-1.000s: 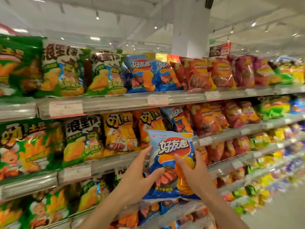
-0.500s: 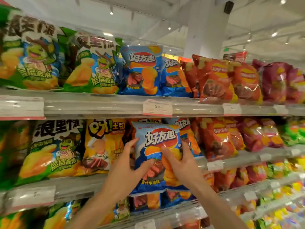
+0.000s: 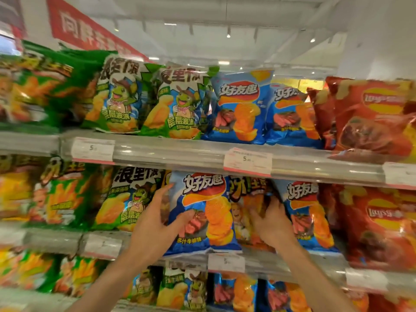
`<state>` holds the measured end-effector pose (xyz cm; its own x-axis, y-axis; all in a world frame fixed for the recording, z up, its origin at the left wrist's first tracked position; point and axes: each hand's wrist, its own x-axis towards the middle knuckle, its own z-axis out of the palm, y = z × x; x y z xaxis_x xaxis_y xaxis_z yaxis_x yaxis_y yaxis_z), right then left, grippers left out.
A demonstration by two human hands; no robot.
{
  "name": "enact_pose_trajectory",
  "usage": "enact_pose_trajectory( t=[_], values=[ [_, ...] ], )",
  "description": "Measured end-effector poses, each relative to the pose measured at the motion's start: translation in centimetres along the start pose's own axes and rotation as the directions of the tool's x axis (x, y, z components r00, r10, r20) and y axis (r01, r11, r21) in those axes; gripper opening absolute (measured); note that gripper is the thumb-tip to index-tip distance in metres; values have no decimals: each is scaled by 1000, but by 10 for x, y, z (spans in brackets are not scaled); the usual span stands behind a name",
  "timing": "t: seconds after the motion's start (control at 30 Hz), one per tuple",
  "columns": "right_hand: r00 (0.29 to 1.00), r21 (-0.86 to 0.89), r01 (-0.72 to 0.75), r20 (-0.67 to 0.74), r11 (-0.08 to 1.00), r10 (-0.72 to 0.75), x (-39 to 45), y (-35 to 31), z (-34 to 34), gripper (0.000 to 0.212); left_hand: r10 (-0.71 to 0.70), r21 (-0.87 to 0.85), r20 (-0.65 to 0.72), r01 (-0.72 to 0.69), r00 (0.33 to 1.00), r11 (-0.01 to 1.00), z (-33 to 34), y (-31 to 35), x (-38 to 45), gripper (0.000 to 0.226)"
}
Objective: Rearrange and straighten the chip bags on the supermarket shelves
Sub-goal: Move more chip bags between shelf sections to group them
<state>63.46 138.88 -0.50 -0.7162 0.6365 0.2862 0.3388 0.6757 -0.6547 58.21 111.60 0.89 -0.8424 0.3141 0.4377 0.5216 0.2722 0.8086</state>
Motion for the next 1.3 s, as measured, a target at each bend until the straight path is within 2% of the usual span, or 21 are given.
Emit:
enact_pose_trajectory(
  t=[0.1, 0.23, 0.5, 0.73, 1.0, 1.3],
  values=[
    [994, 86, -6, 105, 996, -3, 6, 7, 10, 77, -39, -8, -29, 39, 999, 999, 0, 3, -8, 75],
    [996, 184, 46, 73, 982, -60, 10, 9, 10, 69, -61, 1, -71, 61, 996, 998, 3, 8, -21, 73],
    [969, 72, 249, -30, 966, -247, 0, -20, -6, 76, -69, 85, -130, 80, 989, 993, -4, 12, -34, 76],
    [952, 32, 299, -72, 954, -296, -9, -18, -30, 71, -32, 90, -142, 45, 989, 995, -1, 7, -27, 73],
    [975, 13, 219, -50, 976, -218, -25, 21, -85, 72, 44, 131, -119, -28, 992, 991, 18, 20, -11, 67],
    [996, 117, 62, -66, 991, -55, -45, 69, -130, 77, 116, 314, -71, -88, 991, 945, 87, 26, 11, 63]
  ],
)
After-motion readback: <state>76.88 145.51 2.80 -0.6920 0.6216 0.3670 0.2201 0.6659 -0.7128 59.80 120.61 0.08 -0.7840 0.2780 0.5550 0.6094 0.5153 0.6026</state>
